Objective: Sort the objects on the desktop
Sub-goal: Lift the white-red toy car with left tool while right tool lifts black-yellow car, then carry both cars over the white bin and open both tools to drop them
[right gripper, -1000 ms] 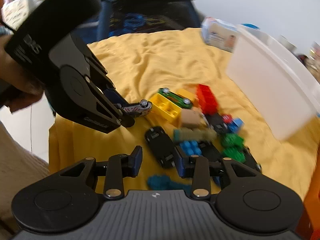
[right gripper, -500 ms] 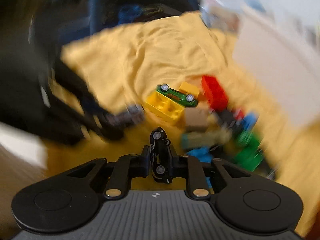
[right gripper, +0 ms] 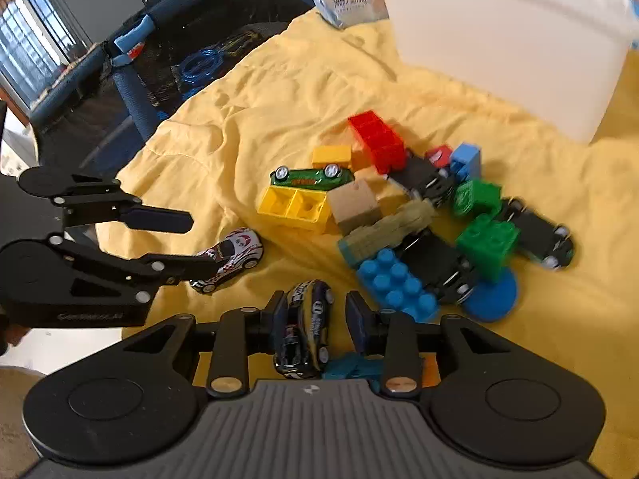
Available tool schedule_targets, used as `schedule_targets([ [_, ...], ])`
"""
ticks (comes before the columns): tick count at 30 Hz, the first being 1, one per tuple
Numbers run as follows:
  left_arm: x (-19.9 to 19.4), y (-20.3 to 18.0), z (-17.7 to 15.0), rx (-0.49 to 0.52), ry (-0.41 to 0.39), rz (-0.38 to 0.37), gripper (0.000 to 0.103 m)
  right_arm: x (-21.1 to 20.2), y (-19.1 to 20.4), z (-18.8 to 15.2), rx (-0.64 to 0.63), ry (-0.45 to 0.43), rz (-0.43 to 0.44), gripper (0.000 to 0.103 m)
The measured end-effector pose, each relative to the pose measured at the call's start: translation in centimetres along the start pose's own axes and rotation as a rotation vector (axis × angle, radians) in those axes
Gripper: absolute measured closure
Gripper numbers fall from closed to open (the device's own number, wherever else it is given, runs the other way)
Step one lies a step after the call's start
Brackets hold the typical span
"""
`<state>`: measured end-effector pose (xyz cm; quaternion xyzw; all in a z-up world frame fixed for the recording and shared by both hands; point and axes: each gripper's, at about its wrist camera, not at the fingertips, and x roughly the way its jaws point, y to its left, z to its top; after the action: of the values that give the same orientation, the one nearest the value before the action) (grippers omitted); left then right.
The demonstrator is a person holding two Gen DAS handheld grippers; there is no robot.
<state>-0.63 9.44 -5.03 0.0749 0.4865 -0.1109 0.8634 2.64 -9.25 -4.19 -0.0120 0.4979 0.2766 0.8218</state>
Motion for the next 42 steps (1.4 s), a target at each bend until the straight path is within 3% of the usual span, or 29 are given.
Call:
schedule_targets([
  [3, 0.0, -0.7, -0.2, 0.038, -0.002, 0.022, 0.049, -0.5, 1.2, -0.1, -0.055, 0.009, -0.052, 0.055],
  [10, 1.6, -1.5, -0.6, 0.072, 0.023, 0.011, 0.050, 1.4, 3.6, -0.3, -0.173, 0.045, -0.152, 0.057],
  [12, 1.9, -1.7, -0.5, 0.081, 0.027, 0.012, 0.051, 1.7, 4.2, -0.5, -0.216, 0.053, -0.157, 0.064],
  [14, 2.0, -1.9, -0.7, 0.093, 0.024, 0.017, 0.053, 1.6, 5.0, -1.0, -0.272, 0.047, -0.176, 0.063],
  [16, 2.3, -1.7, -0.8, 0.087, 0.030, -0.001, 0.069, 1.8, 5.4, -1.4, -0.303, 0.045, -0.190, 0.065],
  [22, 1.8, -0.9, -0.4, 0.050, 0.035, -0.048, 0.070, 1.6, 4.6, -1.3, -0.273, 0.045, -0.196, 0.072],
  [30, -0.5, -0.1, 2.3, 0.057, -0.032, -0.037, 0.070, 0.7, 2.8, -0.5, -0.171, 0.007, -0.152, 0.072],
  [33, -1.1, 0.2, 3.6, 0.044, -0.065, -0.045, 0.070, 0.7, 2.9, -0.3, -0.194, -0.007, -0.152, 0.072],
  [36, -1.1, 0.5, 4.6, 0.047, -0.077, -0.043, 0.070, 1.8, 2.4, -0.1, -0.183, 0.023, -0.138, 0.071],
  [39, -0.9, 0.6, 5.1, 0.049, -0.078, -0.051, 0.070, 3.1, 2.1, -0.6, -0.187, 0.053, -0.131, 0.063],
  [42, -1.0, 0.7, 5.5, 0.046, -0.080, -0.063, 0.070, 2.8, 2.3, -0.7, -0.203, 0.036, -0.143, 0.070],
])
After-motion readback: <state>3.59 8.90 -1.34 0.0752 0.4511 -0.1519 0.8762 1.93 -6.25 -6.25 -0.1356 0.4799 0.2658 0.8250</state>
